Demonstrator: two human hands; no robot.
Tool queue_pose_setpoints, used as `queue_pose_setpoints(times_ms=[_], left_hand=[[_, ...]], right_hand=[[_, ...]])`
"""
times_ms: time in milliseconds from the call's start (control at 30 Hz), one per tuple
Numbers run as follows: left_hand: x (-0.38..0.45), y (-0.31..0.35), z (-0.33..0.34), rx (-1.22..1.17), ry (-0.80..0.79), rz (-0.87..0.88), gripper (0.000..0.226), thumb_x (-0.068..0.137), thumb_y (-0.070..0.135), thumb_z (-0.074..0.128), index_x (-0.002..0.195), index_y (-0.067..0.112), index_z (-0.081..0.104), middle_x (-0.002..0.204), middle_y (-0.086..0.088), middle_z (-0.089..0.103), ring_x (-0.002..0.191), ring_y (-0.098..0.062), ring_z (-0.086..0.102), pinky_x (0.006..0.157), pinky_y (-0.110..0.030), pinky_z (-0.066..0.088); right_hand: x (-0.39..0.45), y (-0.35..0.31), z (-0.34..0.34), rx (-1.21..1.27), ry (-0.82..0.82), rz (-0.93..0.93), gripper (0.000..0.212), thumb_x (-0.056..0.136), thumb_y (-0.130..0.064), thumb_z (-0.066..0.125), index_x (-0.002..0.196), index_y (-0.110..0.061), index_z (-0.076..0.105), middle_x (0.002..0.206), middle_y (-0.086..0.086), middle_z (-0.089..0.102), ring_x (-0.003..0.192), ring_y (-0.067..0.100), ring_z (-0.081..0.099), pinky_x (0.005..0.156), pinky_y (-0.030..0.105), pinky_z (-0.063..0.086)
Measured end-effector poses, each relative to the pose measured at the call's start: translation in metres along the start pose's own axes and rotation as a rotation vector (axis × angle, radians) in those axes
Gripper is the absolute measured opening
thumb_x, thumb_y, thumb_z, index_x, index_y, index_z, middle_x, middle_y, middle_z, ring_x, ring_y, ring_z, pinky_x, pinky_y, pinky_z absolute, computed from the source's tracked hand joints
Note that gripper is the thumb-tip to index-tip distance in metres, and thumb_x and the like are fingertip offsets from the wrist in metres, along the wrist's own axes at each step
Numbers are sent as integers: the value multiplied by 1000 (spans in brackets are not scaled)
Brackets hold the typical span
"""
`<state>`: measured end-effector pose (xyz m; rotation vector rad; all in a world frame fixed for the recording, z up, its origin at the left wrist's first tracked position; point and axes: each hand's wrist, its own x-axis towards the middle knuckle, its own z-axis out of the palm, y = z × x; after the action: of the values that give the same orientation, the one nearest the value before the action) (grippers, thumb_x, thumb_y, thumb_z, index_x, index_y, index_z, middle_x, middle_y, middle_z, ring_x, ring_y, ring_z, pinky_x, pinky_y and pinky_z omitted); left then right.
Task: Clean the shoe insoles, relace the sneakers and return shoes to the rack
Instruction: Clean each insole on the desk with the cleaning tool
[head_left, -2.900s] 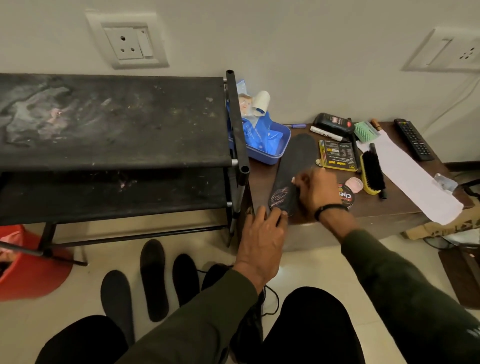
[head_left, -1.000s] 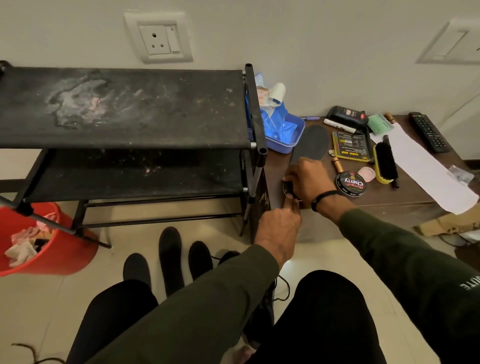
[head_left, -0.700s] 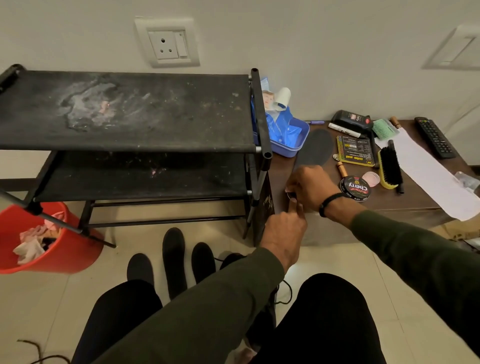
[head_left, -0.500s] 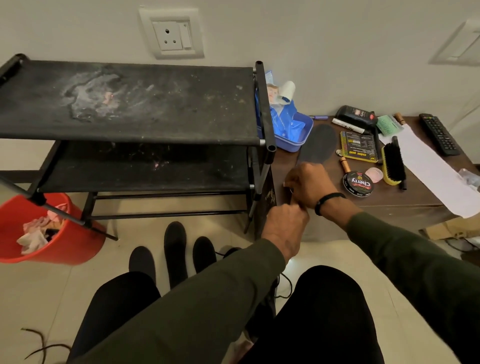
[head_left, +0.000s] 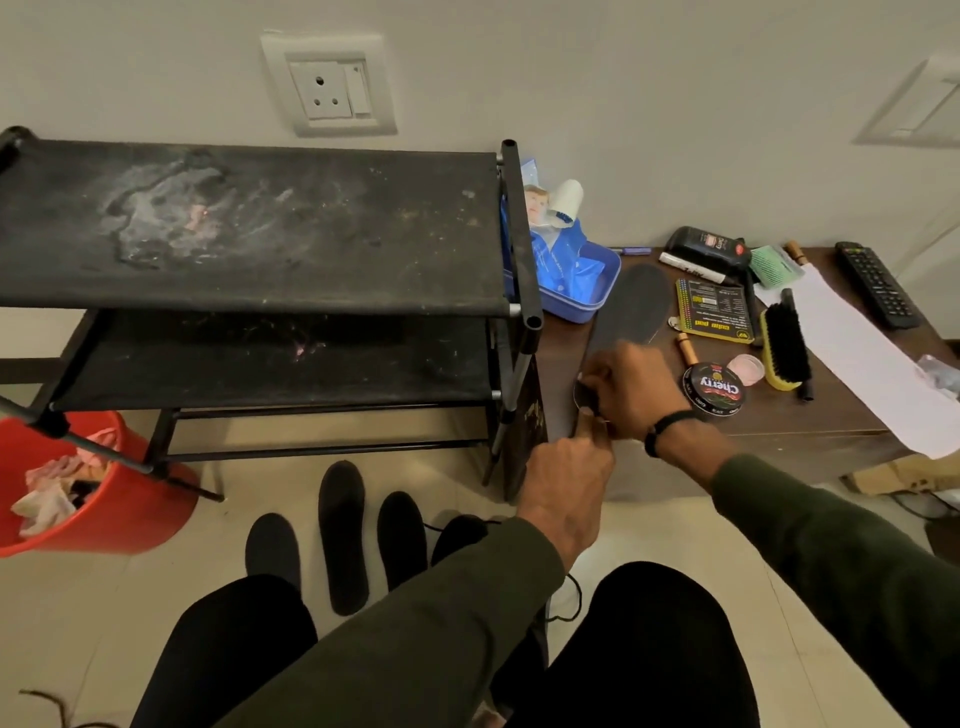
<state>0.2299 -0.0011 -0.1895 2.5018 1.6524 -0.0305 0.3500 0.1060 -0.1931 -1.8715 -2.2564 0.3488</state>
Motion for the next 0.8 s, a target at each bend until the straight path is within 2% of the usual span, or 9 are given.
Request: queue_pose_setpoints(times_ms=[67,133,233,300,367,500,633,700,800], left_hand=[[4,-2,6,6,-38,12,88,83,18,79,154,6,29,157,-13,33,91,-28,67,60,-35,48],[7,-5,7,21,-43,11,93,83,21,80,156,6,25,161,-15,26,92,-30,67,64,-38,52],[9,-6,-4,17,-23,28,70,86,23,78,145,10,43,146,-12,44,95,-27,66,66,-37,50],[8,-4,-13,53,-14,67,43,90,23,74,128,16,56,125,-7,57,99,-24,65,66,-34,45],[8,-4,-15,61,-15,79,33,91,23,74,121,19,59,115,-5,60,98,-23,65,65,-33,43],[15,-6,-10,81,7,79,51,89,24,76,134,12,54,123,-10,58,93,-24,66,62,-34,43],[14,-7,-5,66,1,89,64,91,26,74,144,8,44,138,-15,51,92,-26,65,60,-34,43],[14,-9,0,25,-5,79,70,89,25,75,148,9,40,149,-15,44,92,-26,66,60,-34,44],[8,-11,1,-68,-2,38,77,87,25,77,150,14,35,159,-10,32,97,-30,67,70,-40,55]], right_hand=[[21,6,-3,11,39,44,9,94,-18,66,95,-13,73,98,8,66,89,23,62,76,35,55],[43,3,-5,62,82,135,11,94,-20,66,96,-13,74,101,9,66,93,25,63,83,40,56],[38,-4,0,131,139,193,12,94,-19,67,95,-12,77,99,10,70,93,25,64,86,40,55],[15,-7,3,153,98,149,11,93,-19,69,94,-12,78,96,8,72,89,21,64,80,34,53],[-1,-5,2,181,76,91,9,92,-20,71,91,-14,78,92,5,72,84,18,63,76,28,49],[33,13,-7,198,180,170,12,94,-24,68,92,-15,76,93,4,72,87,17,63,83,35,53],[49,20,-5,230,182,266,11,96,-22,65,97,-17,74,98,4,72,92,19,65,84,32,52],[32,13,-3,240,128,238,12,96,-18,63,100,-15,74,101,4,71,94,20,66,86,35,54],[-4,8,2,219,87,134,13,95,-15,64,99,-15,76,103,6,67,94,22,64,83,35,53]])
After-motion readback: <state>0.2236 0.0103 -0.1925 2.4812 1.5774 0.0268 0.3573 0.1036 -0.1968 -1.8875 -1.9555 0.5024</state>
